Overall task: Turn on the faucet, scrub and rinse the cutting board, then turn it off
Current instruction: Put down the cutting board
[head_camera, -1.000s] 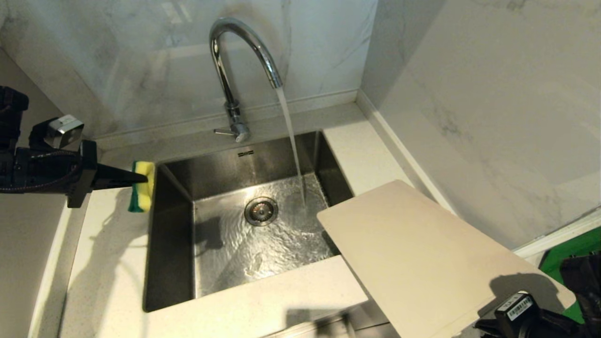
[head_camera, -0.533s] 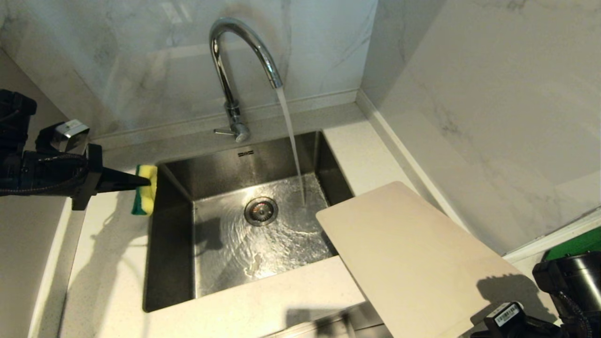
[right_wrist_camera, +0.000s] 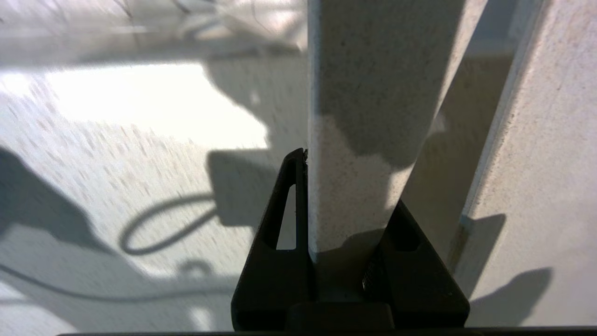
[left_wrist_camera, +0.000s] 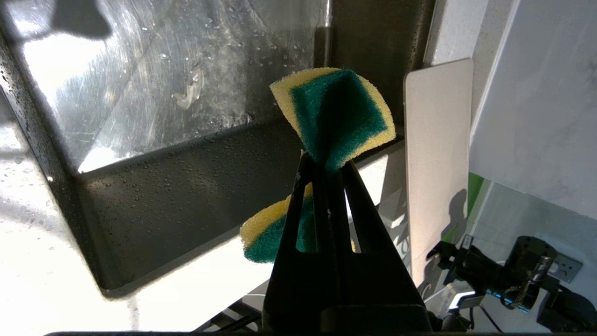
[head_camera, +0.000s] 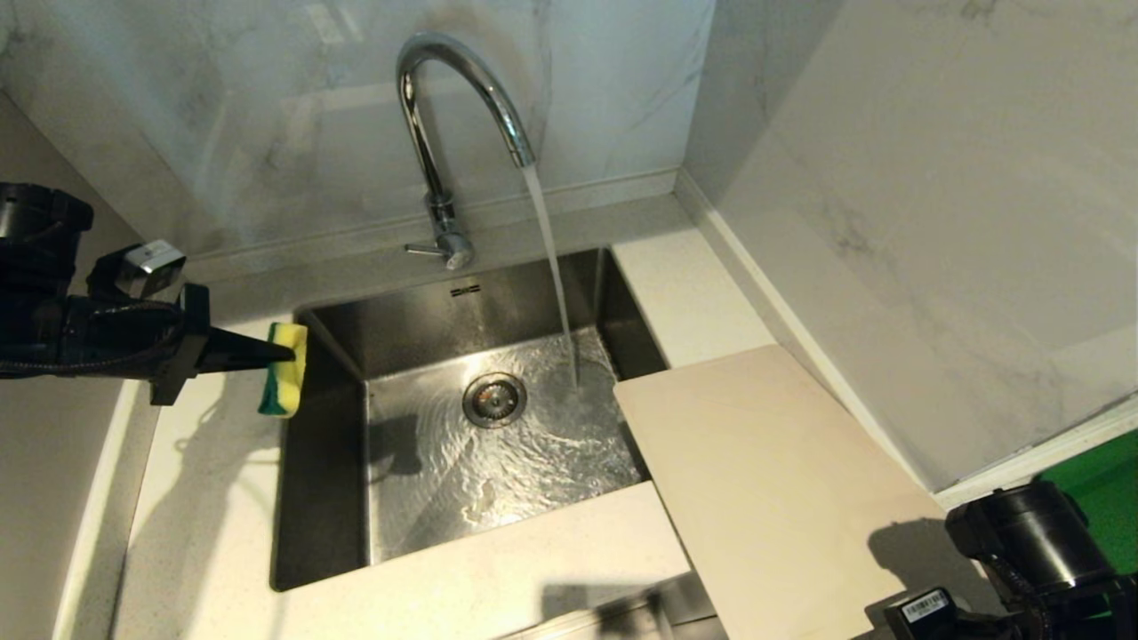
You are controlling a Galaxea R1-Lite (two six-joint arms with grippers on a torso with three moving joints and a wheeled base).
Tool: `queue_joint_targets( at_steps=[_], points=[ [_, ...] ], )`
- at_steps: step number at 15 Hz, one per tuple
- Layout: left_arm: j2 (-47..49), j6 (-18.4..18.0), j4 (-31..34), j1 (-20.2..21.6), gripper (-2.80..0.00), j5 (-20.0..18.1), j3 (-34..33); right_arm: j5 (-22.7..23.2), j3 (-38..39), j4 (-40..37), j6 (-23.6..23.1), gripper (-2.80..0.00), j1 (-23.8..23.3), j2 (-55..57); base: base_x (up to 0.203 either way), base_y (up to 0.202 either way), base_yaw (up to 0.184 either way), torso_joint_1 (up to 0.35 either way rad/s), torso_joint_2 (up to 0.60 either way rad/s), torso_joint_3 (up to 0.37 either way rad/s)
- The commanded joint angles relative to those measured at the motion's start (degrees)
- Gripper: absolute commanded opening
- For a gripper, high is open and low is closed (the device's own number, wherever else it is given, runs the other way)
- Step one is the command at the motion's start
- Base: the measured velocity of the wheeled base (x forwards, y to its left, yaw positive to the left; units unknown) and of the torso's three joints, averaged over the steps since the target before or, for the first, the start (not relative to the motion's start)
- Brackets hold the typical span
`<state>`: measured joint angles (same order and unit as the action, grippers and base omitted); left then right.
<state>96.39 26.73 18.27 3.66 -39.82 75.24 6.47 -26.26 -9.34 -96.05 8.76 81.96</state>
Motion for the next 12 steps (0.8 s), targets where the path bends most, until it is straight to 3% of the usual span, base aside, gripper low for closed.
queue_joint_targets(
  at_steps=[1,4,7,12],
  points=[
    [0.52,0.11,0.10,-0.06,-2.80,-0.17,-0.04,-0.28,-0.48,0.00,1.68,-2.80,4.01,2.76,0.000,0.000,0.000,0.000,0.00,0.000],
    [0.73,0.13,0.11,-0.23,-2.80,-0.17,-0.09,-0.41,-2.52,-0.05,2.43,-2.80,5.05,4.94,0.000,0.000,0.000,0.000,0.00,0.000],
    [0.73,0.07,0.18,-0.23,-2.80,-0.17,-0.09,-0.33,-3.06,-0.07,6.77,-2.80,7.11,6.45,0.000,0.000,0.000,0.000,0.00,0.000],
    [1.19,0.07,0.10,-0.67,-2.80,-0.17,-0.36,0.03,-3.12,-0.07,7.72,-2.80,7.32,8.07,0.000,0.000,0.000,0.000,0.00,0.000]
  ],
)
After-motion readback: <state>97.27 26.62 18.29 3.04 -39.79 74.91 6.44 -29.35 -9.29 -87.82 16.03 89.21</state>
